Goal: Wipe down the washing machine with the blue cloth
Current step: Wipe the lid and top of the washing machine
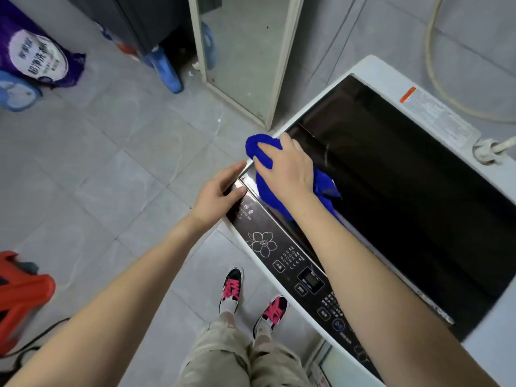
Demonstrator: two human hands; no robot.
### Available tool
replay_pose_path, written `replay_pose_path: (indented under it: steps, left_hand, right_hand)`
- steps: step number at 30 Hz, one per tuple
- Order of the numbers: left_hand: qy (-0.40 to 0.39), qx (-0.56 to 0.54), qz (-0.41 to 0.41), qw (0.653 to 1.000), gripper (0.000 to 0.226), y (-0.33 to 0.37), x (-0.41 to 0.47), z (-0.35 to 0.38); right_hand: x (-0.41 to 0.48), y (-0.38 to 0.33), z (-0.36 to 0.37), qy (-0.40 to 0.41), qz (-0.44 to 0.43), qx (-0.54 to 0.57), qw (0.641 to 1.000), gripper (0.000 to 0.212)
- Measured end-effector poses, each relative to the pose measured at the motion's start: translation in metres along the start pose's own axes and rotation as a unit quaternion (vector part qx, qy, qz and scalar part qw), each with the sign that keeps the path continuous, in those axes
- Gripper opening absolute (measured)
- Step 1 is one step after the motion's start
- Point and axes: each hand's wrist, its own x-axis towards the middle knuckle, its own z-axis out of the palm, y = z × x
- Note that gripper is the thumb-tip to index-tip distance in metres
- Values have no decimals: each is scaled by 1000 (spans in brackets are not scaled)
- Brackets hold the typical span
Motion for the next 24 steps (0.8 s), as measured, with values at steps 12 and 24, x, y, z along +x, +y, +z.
replay_pose_path:
  steps: [12, 24]
  left_hand:
    - [-23, 248, 162, 955, 87, -6, -14, 6]
    - [-24, 256, 162, 953, 93, -13, -7, 9]
  right_hand:
    - [-203, 71, -17, 80, 142, -35, 986, 45]
    - [1, 42, -18, 102, 199, 29, 974, 42]
